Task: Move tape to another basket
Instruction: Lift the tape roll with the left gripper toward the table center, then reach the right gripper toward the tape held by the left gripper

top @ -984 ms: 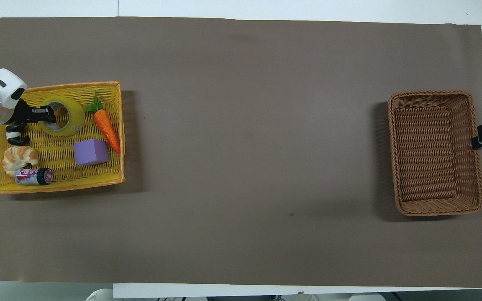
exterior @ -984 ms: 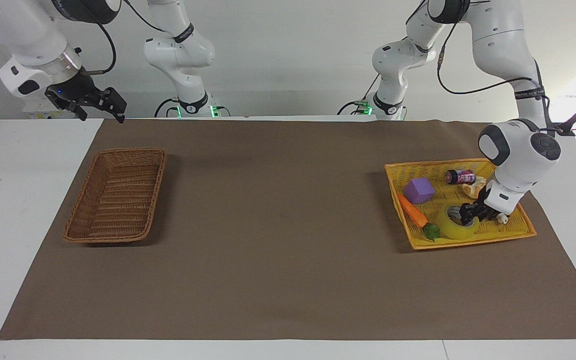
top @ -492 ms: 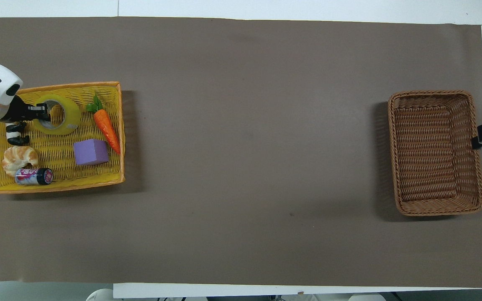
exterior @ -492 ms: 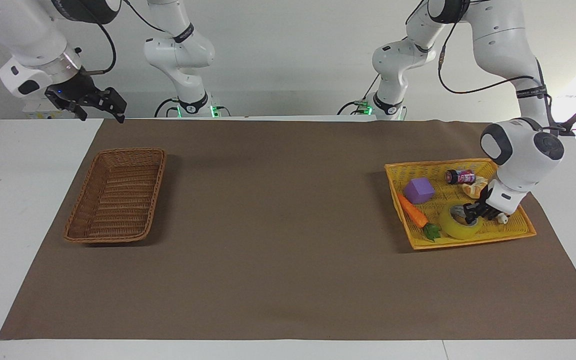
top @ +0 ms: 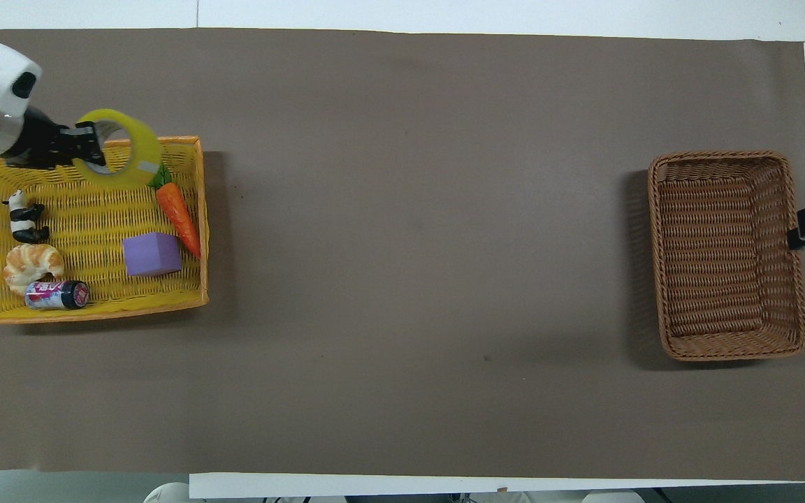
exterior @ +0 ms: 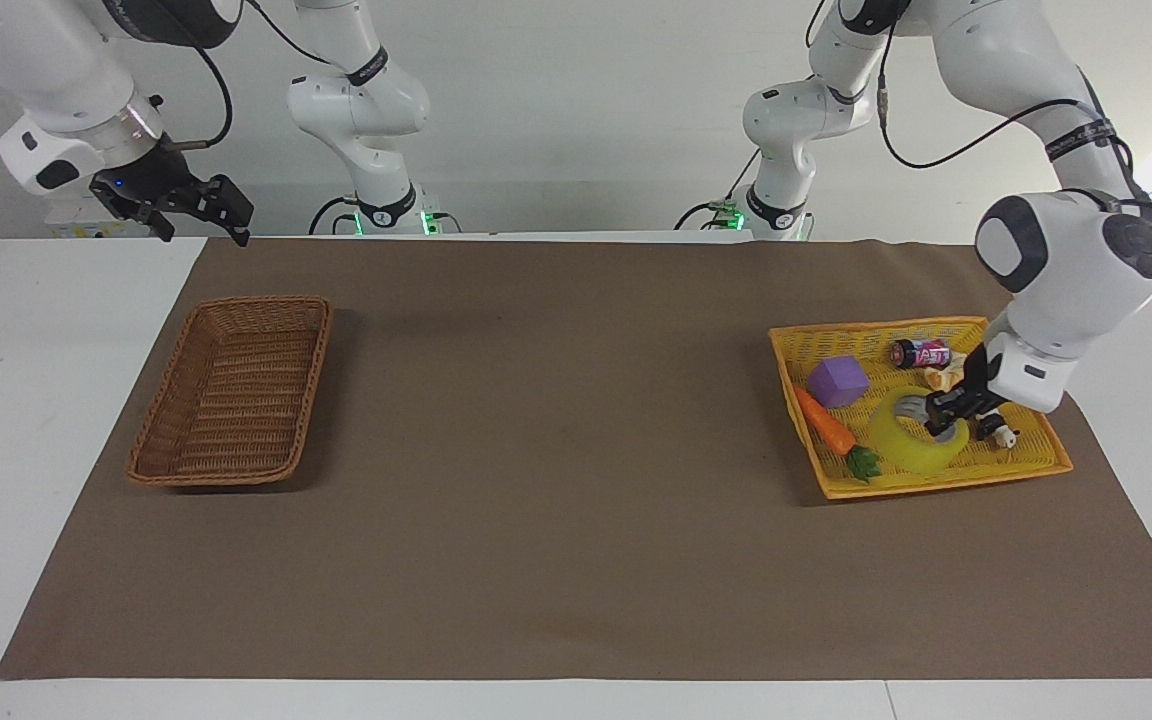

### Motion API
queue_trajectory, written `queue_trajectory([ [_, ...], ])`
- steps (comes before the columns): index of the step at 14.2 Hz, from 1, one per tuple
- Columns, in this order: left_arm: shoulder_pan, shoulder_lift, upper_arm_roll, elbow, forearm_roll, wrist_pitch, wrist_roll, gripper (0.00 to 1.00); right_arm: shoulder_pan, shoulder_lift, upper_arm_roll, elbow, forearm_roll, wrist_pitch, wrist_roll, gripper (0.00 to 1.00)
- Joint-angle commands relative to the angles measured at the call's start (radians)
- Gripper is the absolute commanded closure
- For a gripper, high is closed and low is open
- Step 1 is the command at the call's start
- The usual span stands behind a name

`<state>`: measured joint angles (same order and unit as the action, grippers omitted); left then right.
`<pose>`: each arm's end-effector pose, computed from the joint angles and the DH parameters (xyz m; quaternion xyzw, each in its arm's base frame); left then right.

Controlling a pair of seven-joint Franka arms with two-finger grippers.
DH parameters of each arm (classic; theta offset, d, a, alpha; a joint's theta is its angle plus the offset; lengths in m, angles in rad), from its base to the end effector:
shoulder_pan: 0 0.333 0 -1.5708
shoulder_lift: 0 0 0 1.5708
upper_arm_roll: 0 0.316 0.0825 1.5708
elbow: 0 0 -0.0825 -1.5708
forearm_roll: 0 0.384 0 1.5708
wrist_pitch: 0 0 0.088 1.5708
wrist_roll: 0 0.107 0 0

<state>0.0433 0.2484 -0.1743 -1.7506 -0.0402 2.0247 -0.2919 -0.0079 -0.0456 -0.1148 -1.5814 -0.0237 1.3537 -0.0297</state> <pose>0.6269 -0.0773 0.4322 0.9949 0.0917 0.0060 0.0416 0.5117 -0.0675 0.6270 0.9947 -0.0475 -0.0915 0.0022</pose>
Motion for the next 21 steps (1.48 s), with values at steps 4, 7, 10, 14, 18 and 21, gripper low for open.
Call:
queue_trajectory([
  [4,-0.236,0.012,0.013,0.103,-0.162,-0.043,-0.257,1.00,-0.003,-0.027,0.000,-0.031,-0.001,0.012,-0.021,0.01],
  [7,-0.282,0.012,0.013,0.126,-0.211,-0.098,-0.257,1.00,-0.009,-0.027,-0.003,-0.031,-0.002,0.019,-0.015,0.01],
  [10,-0.304,-0.006,0.015,0.135,-0.211,-0.144,-0.256,1.00,-0.017,-0.027,-0.003,-0.031,0.004,0.015,-0.050,0.01],
  [14,-0.293,-0.029,0.027,0.138,-0.207,-0.161,-0.254,1.00,-0.015,-0.022,0.000,-0.101,0.319,0.174,-0.108,0.01],
  [18,-0.298,-0.034,0.030,0.140,-0.207,-0.158,-0.253,1.00,0.054,0.076,0.001,-0.138,0.649,0.321,-0.110,0.01],
  [21,-0.301,-0.035,0.030,0.140,-0.205,-0.159,-0.251,1.00,0.121,0.173,0.001,-0.141,0.906,0.458,-0.113,0.01],
])
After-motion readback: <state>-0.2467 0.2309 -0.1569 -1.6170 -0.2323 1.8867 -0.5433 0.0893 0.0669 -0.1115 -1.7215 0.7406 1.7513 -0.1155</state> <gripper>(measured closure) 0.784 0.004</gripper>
